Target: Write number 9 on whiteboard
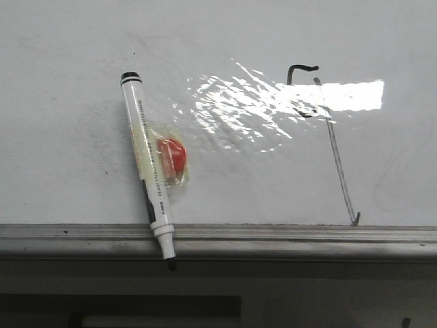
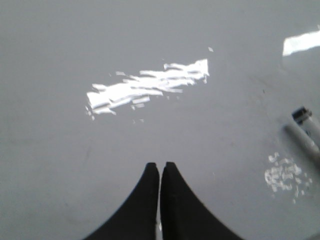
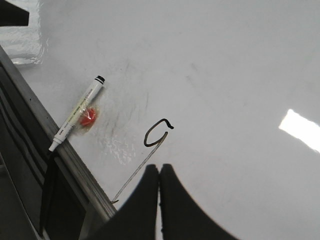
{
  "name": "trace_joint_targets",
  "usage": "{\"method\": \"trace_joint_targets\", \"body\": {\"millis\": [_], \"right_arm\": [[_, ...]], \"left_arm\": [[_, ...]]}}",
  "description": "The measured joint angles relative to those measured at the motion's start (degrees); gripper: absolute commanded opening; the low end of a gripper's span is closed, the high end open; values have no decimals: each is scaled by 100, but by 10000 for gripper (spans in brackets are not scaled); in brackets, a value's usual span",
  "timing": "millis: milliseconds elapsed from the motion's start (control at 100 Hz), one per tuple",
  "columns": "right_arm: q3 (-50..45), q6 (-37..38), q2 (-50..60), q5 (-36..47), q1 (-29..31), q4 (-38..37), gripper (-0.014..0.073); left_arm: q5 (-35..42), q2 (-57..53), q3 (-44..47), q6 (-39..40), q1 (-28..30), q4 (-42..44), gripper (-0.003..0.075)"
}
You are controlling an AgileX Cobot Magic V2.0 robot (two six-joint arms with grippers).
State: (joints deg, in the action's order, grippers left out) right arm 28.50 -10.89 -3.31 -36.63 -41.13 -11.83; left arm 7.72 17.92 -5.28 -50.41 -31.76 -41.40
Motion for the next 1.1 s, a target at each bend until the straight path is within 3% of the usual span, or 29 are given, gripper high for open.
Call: {"method": "trace_joint_targets", "body": {"millis": [130,220,320,630,1100], "right_arm": [[0,0,0,0,0,0,-41],[0,0,0,0,0,0,-41],[0,0,0,0,0,0,-41],[-9,0,0,0,0,0,-41],[-9,0,0,0,0,0,-41]], "left_arm": [[-927,-171,194,3075,703,2924,-20],[-1282,-457,362,4189,1021,3698,-20],[-1488,-931,532,4807,1361,4013,-20],[-2665,-1815,532,5182,1838,4078,-20],[-2714,-1815,528,5198,1850,4054,-20]]}}
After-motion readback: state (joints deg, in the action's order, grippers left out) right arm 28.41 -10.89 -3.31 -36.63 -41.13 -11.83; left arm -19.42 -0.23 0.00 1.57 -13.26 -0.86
